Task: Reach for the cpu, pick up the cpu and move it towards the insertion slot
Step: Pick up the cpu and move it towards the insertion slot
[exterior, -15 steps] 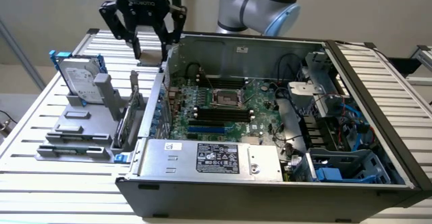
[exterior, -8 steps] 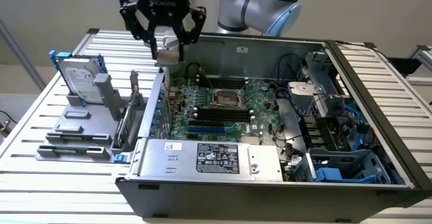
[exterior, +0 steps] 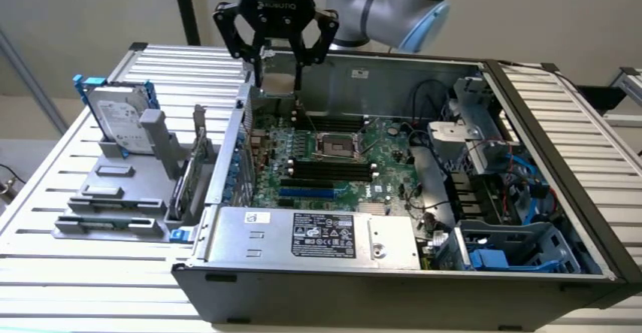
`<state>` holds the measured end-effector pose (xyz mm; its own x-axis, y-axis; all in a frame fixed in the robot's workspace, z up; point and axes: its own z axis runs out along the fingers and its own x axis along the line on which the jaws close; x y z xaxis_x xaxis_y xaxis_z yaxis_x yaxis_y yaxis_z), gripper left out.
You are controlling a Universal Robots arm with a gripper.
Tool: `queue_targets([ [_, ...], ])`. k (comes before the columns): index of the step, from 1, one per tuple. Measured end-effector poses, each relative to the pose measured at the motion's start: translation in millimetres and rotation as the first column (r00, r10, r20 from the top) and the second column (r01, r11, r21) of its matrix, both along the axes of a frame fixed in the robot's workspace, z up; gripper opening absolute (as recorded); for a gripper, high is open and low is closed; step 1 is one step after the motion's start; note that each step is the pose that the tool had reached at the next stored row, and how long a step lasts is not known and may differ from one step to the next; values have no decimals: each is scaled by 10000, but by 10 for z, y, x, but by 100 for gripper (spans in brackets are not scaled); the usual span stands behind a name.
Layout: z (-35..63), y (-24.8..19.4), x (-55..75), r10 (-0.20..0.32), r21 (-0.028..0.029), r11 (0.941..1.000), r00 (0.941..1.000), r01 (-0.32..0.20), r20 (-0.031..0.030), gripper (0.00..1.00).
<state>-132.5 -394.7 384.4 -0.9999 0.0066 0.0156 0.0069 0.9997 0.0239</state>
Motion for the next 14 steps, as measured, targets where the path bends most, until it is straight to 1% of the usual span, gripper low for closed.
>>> queue_targets([
  [7, -37, 95, 317, -1, 0, 10000, 10000, 1, 0, 55],
  [10, -70, 154, 436, -1, 0, 10000, 10000, 1, 0, 55],
  [14, -133, 250, 577, 0, 0, 10000, 10000, 0, 1, 55],
])
